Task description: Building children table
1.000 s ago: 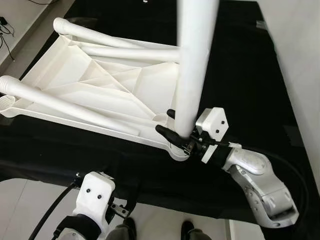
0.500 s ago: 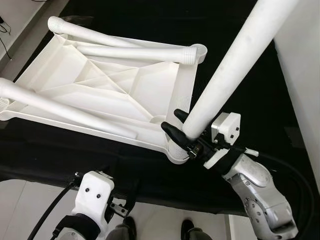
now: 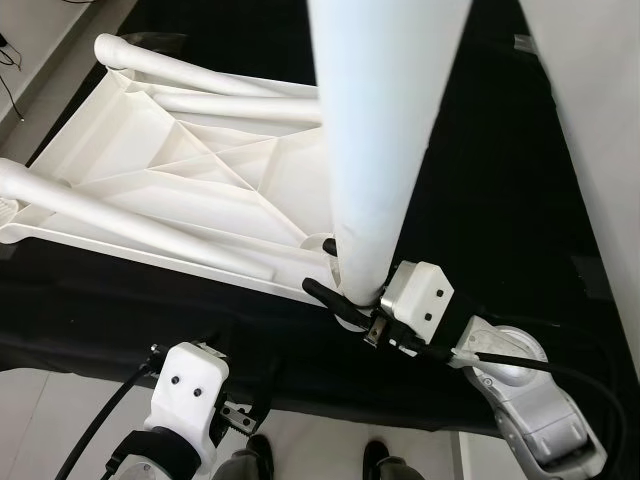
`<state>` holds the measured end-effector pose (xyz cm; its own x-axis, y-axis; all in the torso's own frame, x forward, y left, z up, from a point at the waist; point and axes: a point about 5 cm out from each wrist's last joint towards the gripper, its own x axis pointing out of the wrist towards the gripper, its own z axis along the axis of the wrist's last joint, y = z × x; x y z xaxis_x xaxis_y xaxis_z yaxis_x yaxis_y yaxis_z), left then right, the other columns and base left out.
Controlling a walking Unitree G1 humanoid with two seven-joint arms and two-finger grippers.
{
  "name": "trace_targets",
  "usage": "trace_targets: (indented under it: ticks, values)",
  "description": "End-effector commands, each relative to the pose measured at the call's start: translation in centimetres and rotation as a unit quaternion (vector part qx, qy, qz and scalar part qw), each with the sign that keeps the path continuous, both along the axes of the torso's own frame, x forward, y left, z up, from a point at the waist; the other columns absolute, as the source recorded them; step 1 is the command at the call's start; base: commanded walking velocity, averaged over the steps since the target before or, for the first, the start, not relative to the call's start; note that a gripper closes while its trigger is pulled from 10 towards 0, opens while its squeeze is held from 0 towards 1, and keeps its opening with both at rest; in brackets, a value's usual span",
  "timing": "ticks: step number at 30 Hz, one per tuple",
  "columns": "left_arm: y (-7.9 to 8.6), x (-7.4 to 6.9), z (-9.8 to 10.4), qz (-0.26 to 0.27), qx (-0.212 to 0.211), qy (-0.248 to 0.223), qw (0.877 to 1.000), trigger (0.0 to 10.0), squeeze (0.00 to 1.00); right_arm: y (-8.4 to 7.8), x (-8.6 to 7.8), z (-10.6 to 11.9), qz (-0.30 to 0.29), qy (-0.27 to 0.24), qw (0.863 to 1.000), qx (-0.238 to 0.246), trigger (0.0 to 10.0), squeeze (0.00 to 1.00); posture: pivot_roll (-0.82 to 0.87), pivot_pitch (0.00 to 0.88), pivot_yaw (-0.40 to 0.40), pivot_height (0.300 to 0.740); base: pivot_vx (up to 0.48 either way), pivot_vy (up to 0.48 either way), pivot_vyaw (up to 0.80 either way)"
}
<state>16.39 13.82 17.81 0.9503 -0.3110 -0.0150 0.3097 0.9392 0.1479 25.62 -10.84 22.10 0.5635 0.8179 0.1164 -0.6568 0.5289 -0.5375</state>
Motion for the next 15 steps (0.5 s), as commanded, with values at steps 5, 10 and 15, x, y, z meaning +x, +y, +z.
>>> trace_targets:
  ticks: [5,10,15]
  values:
    - [0.2,-0.2,-0.5,0.001,0.01,0.015,1.0,10.0,0.0,-1.4,1.1,-5.2,-0.045,0.165,0.985,-0.027,10.0,0.0,0.03,0.397,0.012,0.74,0.0,0.0,0.0]
    - [0.2,-0.3,-0.5,0.002,0.01,0.015,1.0,10.0,0.0,-1.8,2.0,-5.1,-0.071,0.202,0.977,0.014,10.0,0.0,0.03,0.4,0.011,0.74,0.0,0.0,0.0]
    - [0.2,-0.3,-0.4,0.002,0.009,0.014,1.0,10.0,0.0,-2.0,2.4,-5.2,-0.096,0.24,0.964,0.067,10.0,0.0,0.03,0.404,0.01,0.74,0.0,0.0,0.0]
